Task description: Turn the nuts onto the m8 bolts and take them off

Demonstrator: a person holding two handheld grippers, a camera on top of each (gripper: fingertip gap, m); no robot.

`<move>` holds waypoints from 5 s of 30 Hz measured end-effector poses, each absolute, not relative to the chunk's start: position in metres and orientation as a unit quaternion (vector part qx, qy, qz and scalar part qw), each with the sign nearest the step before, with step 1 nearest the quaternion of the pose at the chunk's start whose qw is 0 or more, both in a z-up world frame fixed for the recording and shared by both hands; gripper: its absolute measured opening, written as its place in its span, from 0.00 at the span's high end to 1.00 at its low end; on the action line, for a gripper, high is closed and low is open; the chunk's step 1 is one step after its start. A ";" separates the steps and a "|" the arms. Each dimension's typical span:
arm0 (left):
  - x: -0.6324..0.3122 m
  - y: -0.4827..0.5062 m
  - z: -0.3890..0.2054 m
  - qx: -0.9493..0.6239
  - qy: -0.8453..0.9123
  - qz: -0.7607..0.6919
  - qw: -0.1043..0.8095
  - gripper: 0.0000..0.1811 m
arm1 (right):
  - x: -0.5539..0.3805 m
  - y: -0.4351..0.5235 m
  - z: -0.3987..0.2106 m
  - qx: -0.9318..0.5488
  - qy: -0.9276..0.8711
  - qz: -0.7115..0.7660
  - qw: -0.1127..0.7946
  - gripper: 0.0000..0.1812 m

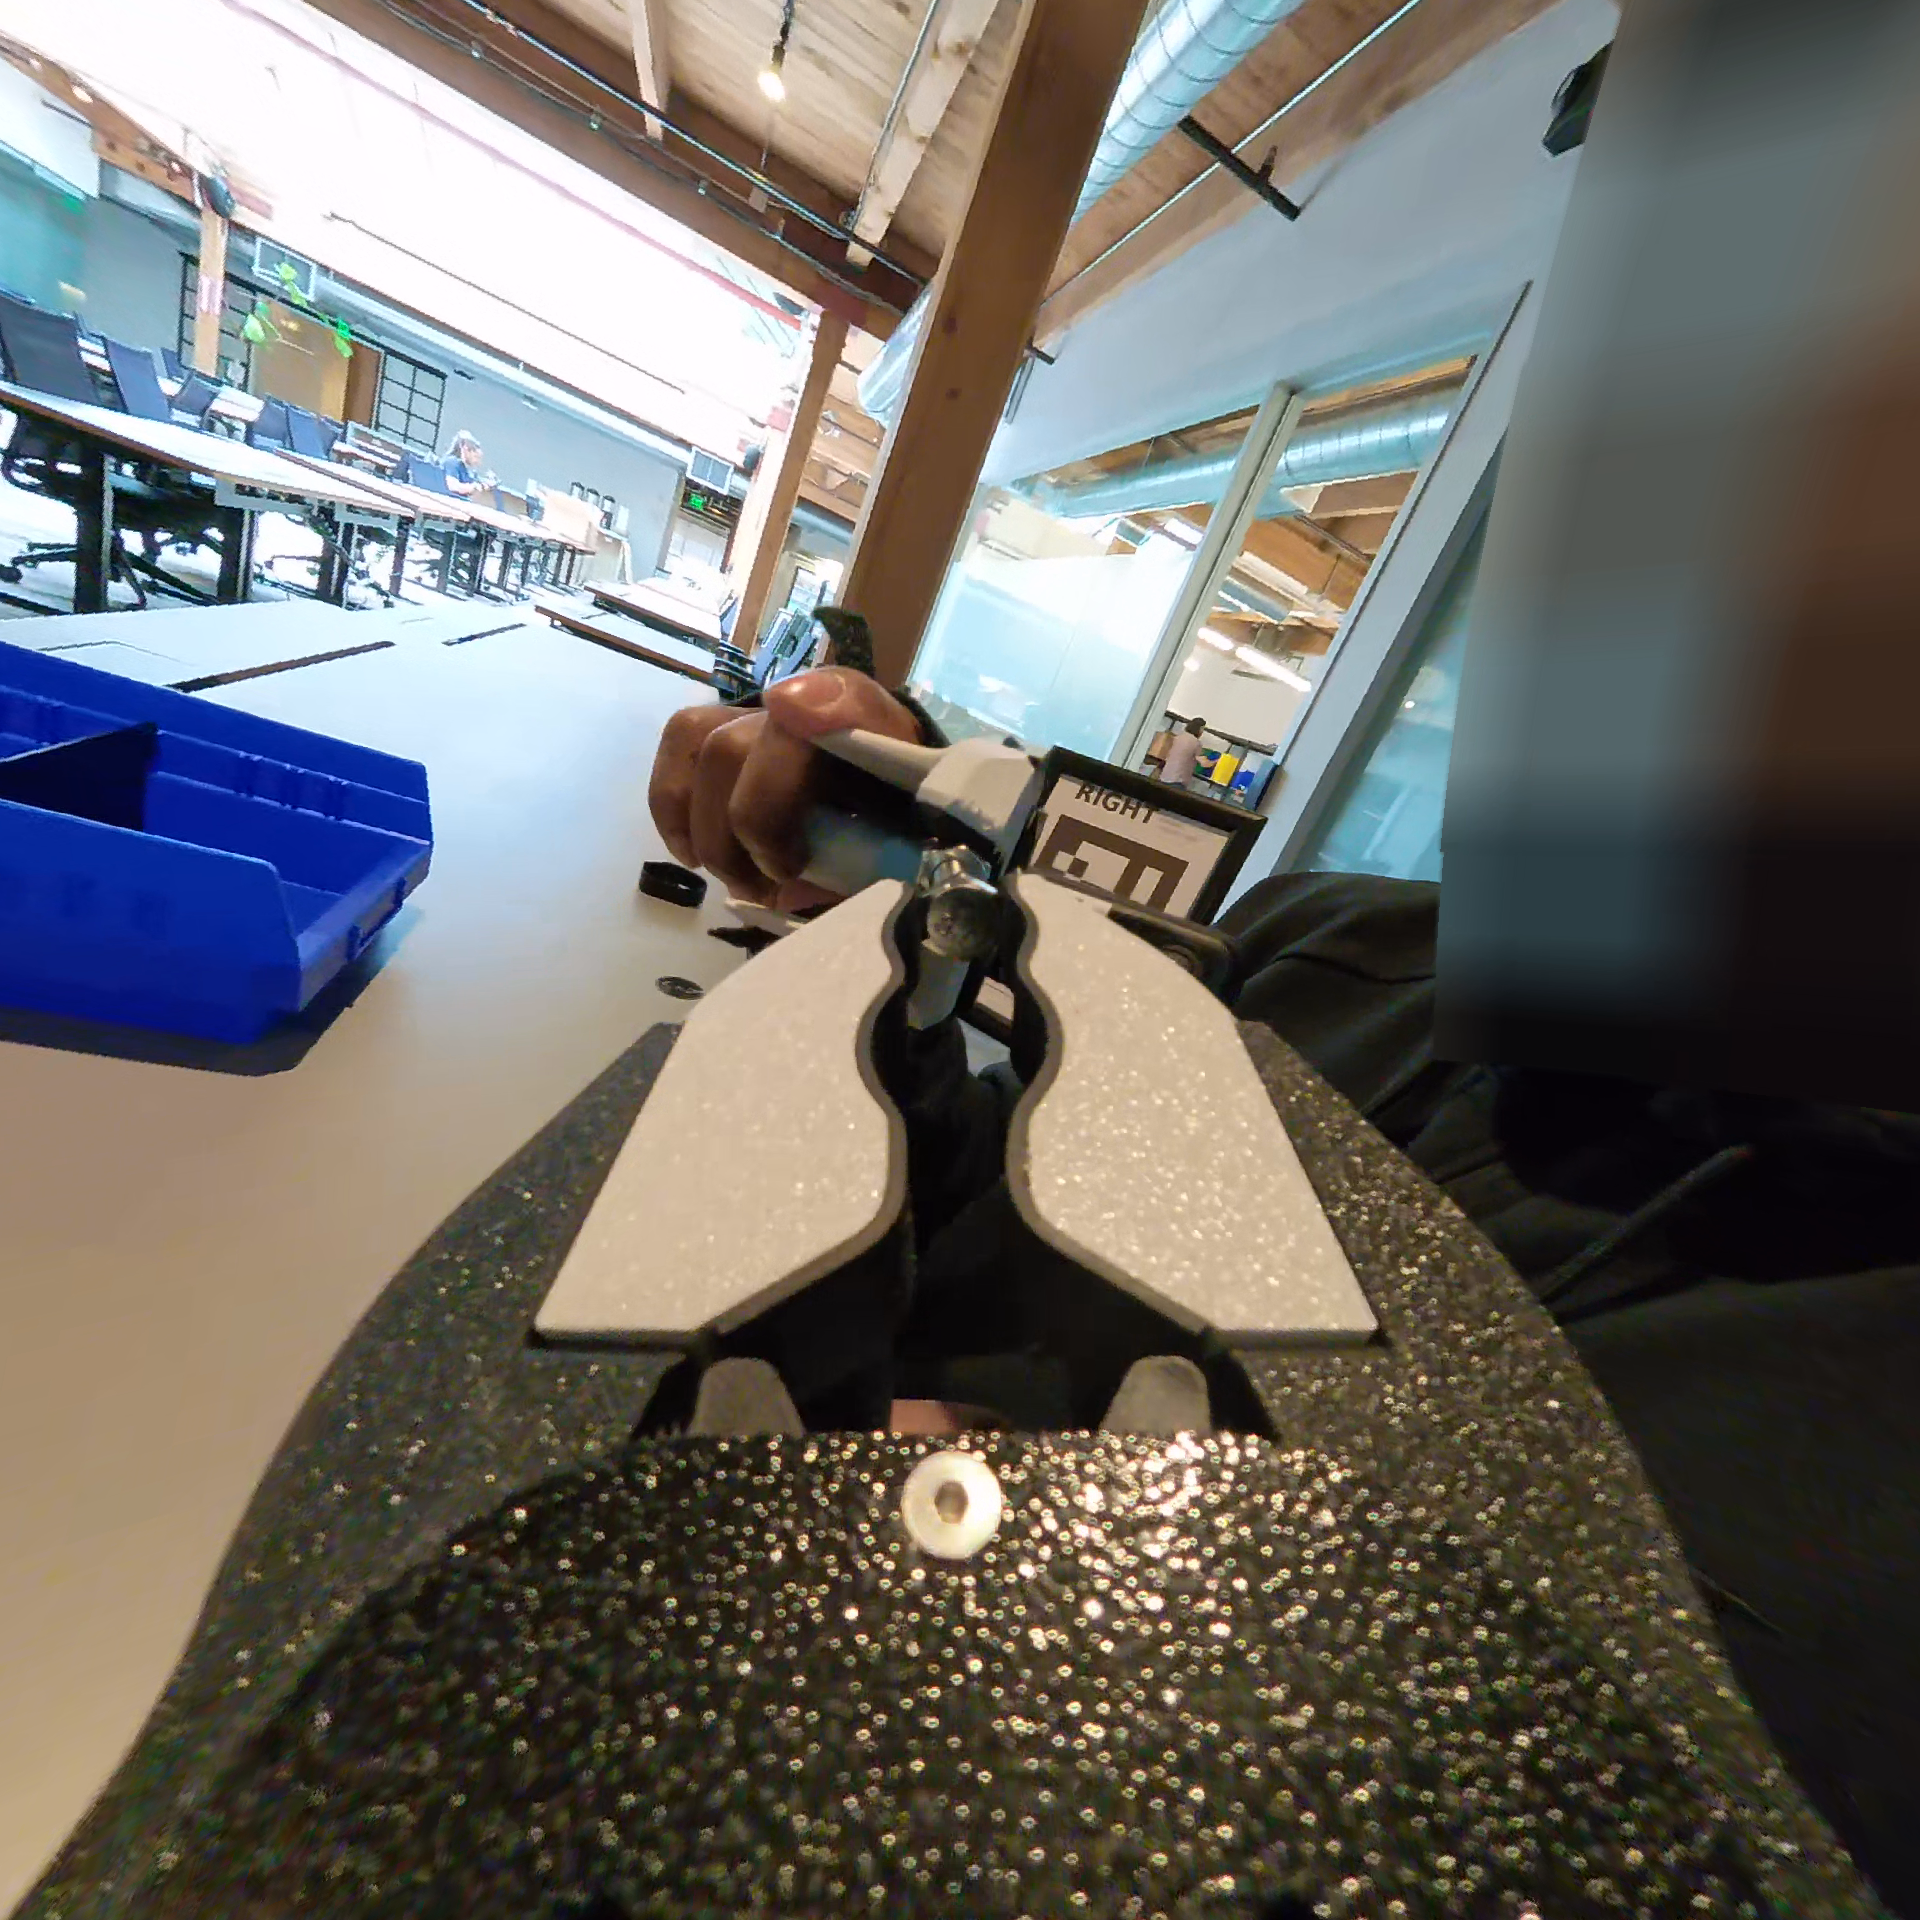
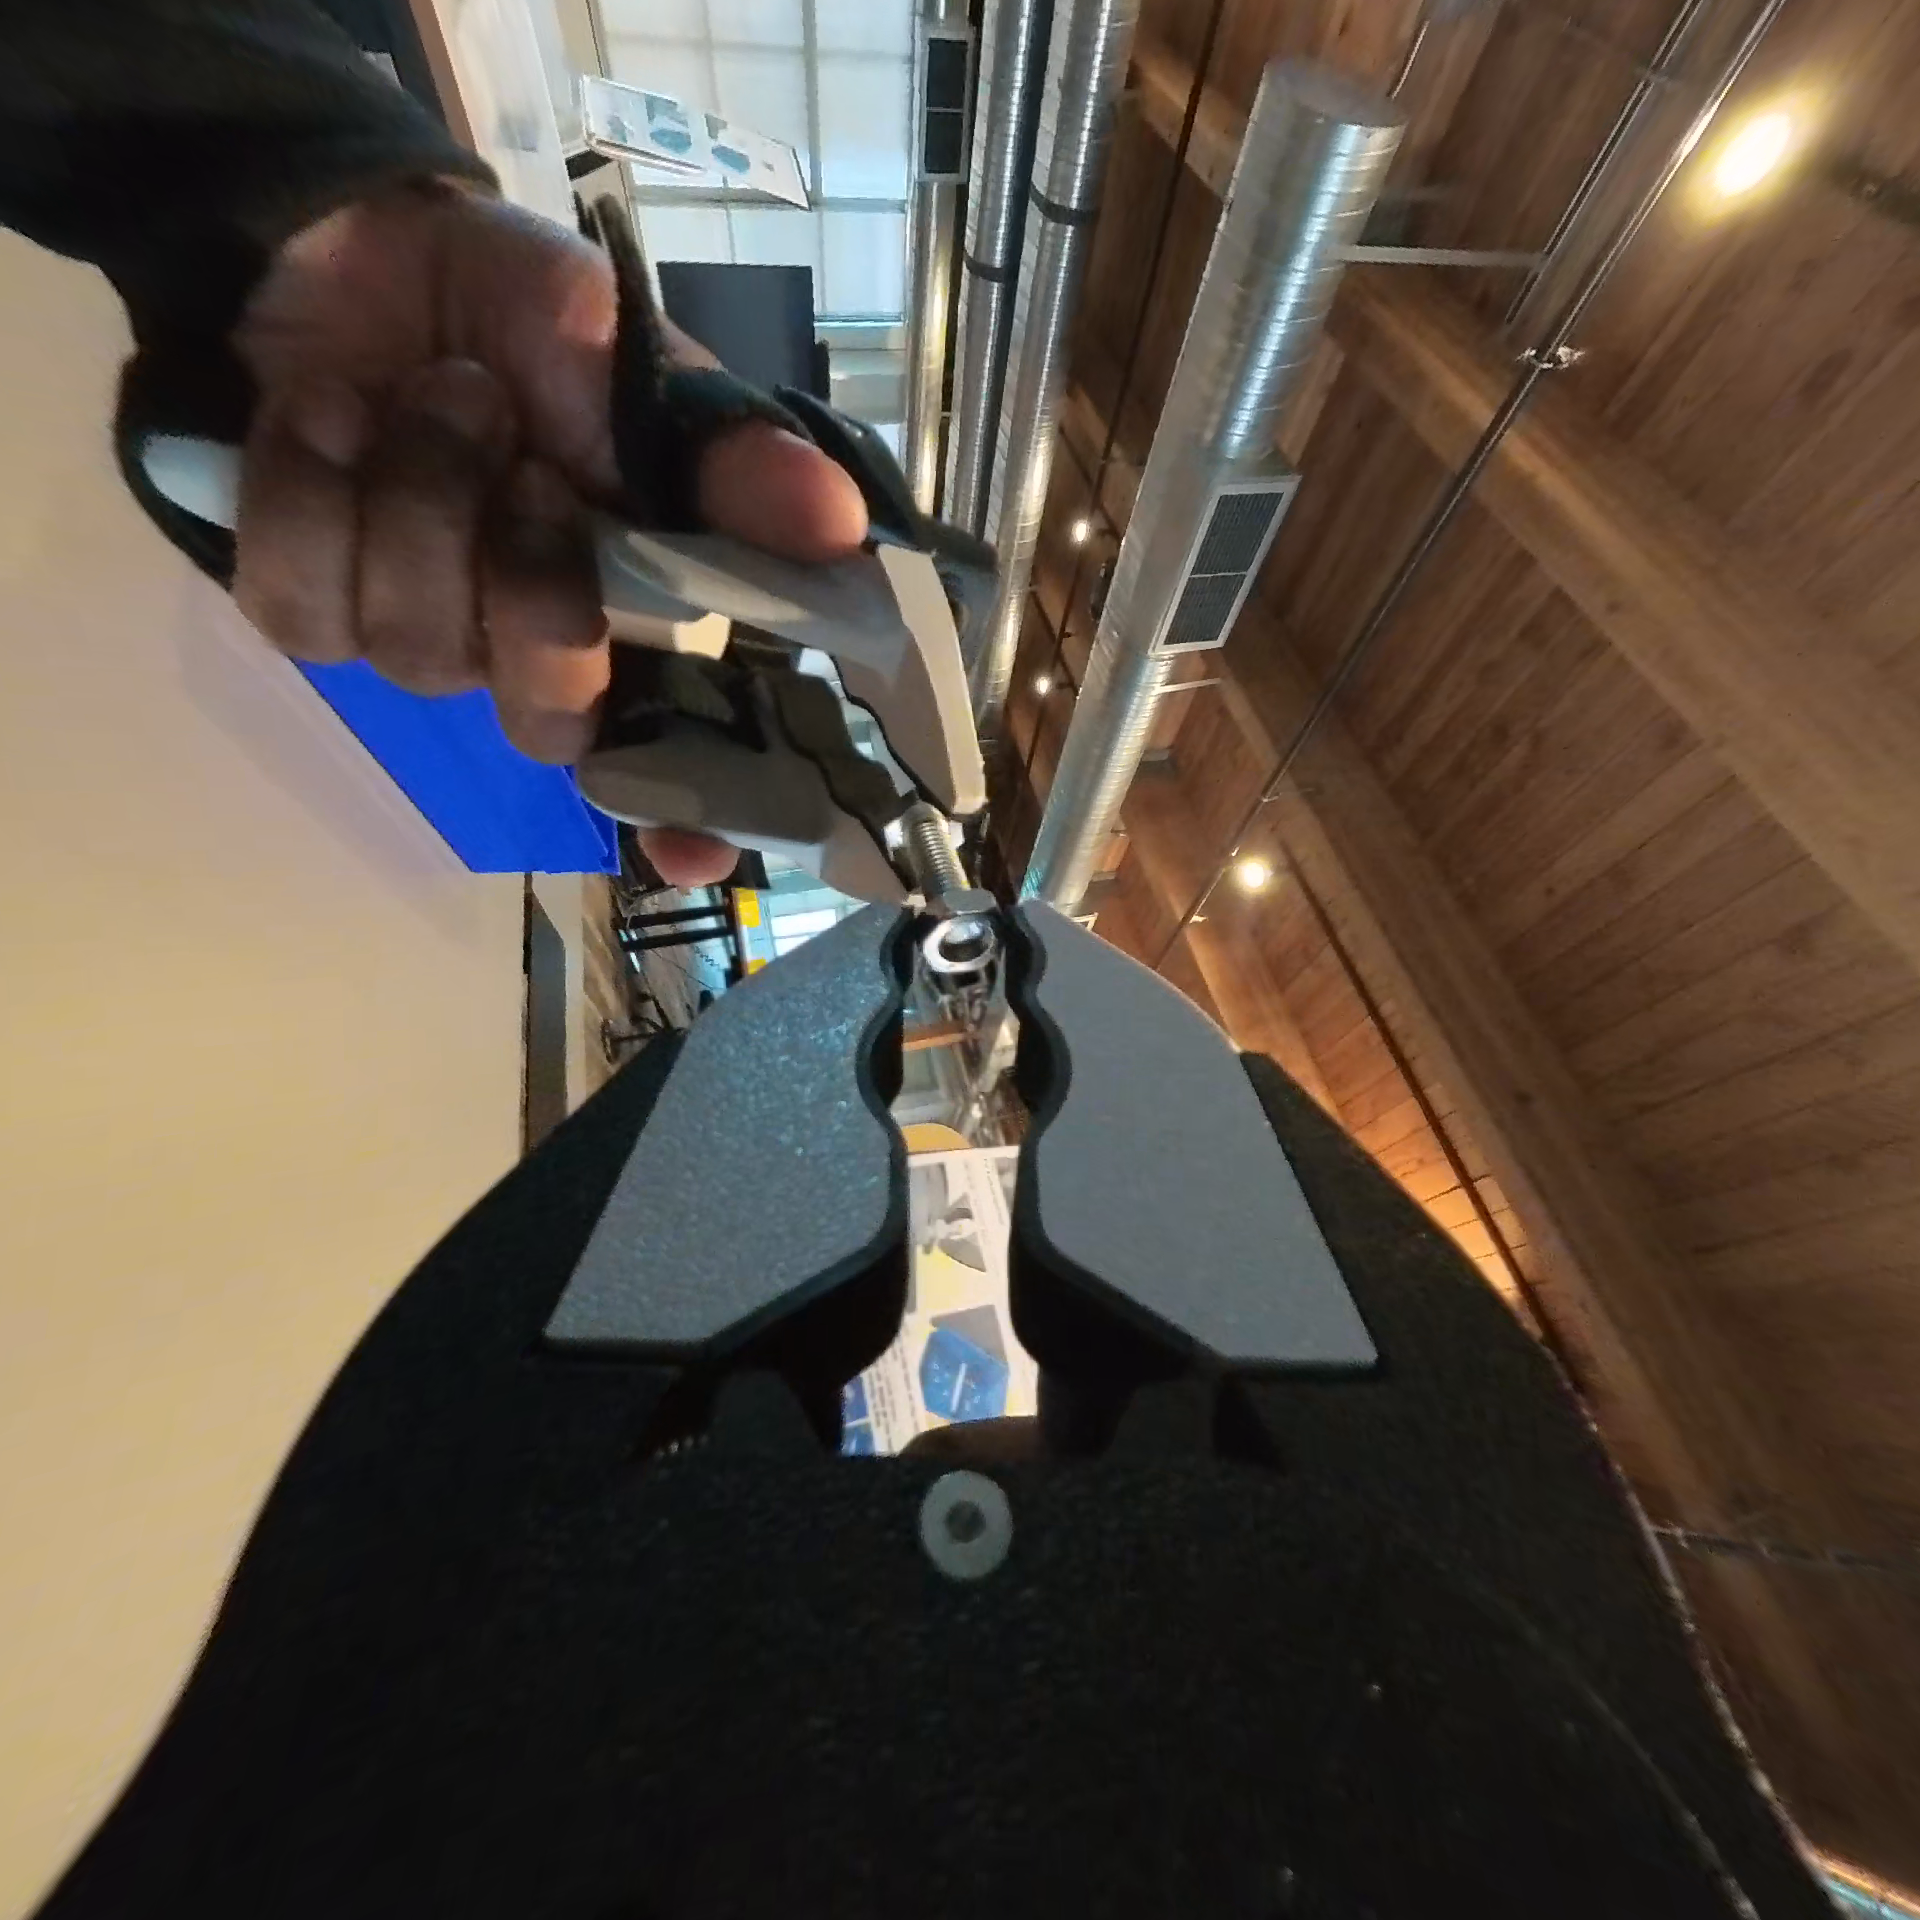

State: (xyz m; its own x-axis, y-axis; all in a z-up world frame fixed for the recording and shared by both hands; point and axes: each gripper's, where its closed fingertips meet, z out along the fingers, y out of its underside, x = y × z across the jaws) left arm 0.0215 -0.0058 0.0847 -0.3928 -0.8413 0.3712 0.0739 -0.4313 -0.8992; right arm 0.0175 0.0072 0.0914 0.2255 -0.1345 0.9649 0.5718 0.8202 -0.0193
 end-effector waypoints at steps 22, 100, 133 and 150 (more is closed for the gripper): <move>0.016 -0.004 0.096 -0.422 0.474 -0.611 0.473 0.92 | 0.012 0.004 0.094 -0.453 -0.505 0.262 0.686 0.78; 0.021 -0.002 0.083 -0.443 0.440 -0.700 0.346 0.92 | 0.018 0.004 0.085 -0.247 -0.579 -0.099 0.771 0.91; 0.011 -0.018 0.092 -0.363 0.541 -0.537 0.537 0.92 | 0.012 -0.015 0.092 -0.468 -0.506 0.373 0.621 0.92; 0.019 -0.005 0.082 -0.440 0.424 -0.736 0.292 0.92 | 0.021 -0.004 0.083 -0.212 -0.602 -0.155 0.754 0.92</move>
State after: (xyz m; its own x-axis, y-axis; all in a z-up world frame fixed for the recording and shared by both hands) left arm 0.0189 -0.0049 0.0819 -0.4419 -0.8030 0.3999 0.0576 -0.4703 -0.8806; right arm 0.0206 -0.0036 0.0827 0.2272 0.0213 0.9736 0.4896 0.8617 -0.1331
